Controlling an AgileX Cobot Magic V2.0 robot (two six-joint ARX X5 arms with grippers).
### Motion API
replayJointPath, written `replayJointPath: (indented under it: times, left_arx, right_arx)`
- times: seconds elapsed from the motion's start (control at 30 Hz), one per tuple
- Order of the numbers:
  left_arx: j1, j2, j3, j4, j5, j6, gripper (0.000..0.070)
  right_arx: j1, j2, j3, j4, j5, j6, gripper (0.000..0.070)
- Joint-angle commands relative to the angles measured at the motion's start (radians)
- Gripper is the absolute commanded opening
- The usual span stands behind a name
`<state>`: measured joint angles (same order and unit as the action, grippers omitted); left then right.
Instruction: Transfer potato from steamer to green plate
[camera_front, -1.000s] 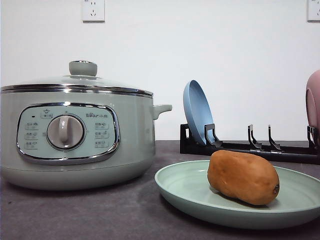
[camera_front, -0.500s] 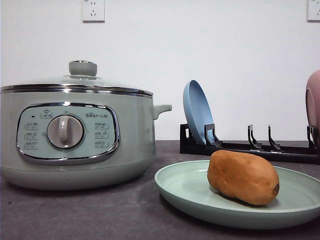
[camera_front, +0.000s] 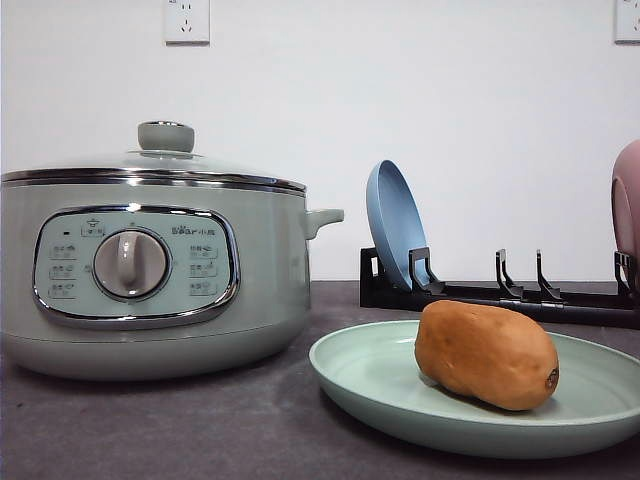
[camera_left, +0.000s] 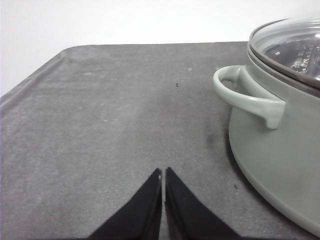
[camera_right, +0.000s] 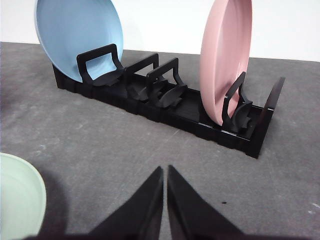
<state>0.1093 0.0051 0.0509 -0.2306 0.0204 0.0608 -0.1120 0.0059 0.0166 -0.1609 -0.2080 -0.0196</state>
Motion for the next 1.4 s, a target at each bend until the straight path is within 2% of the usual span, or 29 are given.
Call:
replayJointPath:
  times: [0.0,1.37]
  left_arx:
    - [0.003,-0.002,-0.02,-0.008,-0.005,-0.001,0.0003]
    - [0.003,-0.002,-0.02,-0.008,-0.005,-0.001,0.0003]
  right_arx:
    - [-0.002,-0.002,-0.006,-0.005,0.0,0.012,0.0]
    - [-0.002,-0.002,-0.005,0.003,0.0,0.012,0.0]
